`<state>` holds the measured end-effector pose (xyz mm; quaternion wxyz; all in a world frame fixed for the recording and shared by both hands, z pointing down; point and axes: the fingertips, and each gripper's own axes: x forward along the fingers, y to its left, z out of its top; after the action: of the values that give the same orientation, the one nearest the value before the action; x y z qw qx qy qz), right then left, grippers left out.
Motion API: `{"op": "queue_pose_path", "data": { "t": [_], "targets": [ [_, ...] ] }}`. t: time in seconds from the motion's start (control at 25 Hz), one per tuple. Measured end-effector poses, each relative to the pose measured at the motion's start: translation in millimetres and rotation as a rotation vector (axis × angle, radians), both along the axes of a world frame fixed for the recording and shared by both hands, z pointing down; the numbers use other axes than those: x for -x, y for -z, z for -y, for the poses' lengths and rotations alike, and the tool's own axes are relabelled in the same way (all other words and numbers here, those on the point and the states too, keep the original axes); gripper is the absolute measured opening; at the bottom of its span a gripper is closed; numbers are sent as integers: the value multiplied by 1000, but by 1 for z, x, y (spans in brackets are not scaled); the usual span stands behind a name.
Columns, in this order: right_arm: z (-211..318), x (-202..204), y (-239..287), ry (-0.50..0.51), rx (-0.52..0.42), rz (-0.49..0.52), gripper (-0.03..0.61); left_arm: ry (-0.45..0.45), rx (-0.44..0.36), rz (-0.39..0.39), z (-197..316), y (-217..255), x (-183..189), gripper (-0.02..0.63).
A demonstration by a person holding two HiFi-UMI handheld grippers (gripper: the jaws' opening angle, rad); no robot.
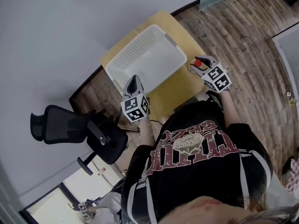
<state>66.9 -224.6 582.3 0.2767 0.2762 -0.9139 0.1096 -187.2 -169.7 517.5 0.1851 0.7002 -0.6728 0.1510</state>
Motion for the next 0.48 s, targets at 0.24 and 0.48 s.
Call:
{"op": "queue_pose_path", "data": {
  "t": [0.24,0.48],
  "targets": [
    [-6,2,1,10,-38,13,170,1,0,-2,0,0,1,44],
    [-5,-2,0,2,-33,-8,170,2,-1,-9,-1,0,-1,44]
  ]
}}
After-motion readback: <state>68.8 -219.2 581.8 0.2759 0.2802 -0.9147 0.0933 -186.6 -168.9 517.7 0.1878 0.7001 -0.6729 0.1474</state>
